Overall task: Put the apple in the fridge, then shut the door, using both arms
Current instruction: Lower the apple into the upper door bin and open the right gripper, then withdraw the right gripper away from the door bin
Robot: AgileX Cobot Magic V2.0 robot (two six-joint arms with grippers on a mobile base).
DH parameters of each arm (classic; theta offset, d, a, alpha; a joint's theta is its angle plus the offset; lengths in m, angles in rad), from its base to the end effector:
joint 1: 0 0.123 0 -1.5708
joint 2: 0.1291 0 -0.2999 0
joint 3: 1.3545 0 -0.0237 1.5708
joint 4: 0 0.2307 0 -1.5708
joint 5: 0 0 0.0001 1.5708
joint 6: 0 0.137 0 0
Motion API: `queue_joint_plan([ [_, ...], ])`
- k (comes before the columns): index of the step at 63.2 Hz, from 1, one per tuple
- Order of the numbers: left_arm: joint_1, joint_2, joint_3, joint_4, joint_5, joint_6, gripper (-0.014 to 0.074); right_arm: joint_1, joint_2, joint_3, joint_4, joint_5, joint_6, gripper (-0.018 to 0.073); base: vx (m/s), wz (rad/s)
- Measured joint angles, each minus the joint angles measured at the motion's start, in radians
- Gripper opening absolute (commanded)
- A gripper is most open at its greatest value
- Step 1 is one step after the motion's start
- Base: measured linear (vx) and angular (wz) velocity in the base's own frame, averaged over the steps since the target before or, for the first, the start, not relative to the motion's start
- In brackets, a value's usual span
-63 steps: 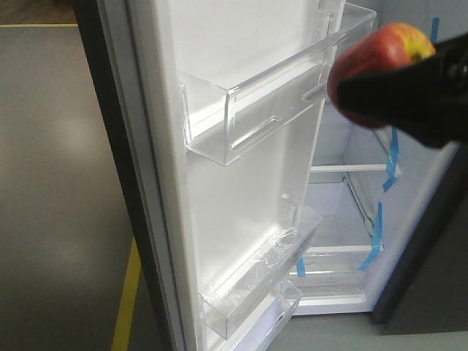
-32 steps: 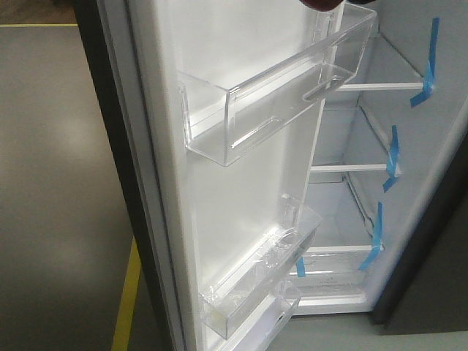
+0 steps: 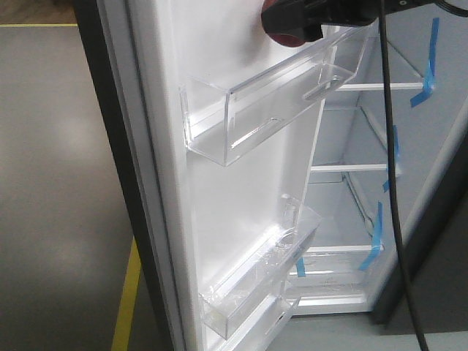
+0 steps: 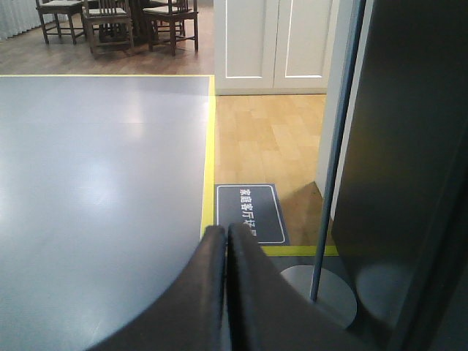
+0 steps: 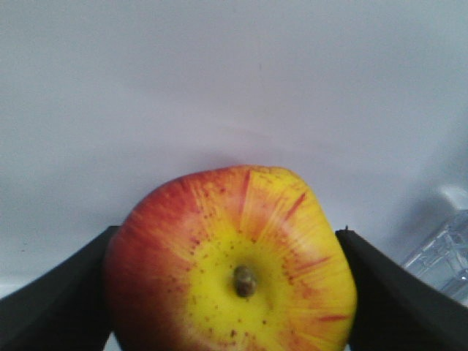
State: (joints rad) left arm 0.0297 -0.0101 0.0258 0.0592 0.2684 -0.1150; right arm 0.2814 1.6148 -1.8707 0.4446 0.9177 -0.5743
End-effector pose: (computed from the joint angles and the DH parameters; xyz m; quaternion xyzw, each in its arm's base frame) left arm 0.0649 0.0041 0.1719 -0.0388 0.7721 -0.0029 0.6344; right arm 0.3447 0.1484 0.4538 -0.3246 0.7938 0.1475 0.4928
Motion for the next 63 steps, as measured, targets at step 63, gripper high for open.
queue_joint_plan([
  [63, 0.0, 0.0, 0.0, 0.0, 0.0, 0.0, -0.0006, 0.0, -0.081, -0.001, -0.051, 0.024, 0.059, 0.055, 0.0, 0.0],
])
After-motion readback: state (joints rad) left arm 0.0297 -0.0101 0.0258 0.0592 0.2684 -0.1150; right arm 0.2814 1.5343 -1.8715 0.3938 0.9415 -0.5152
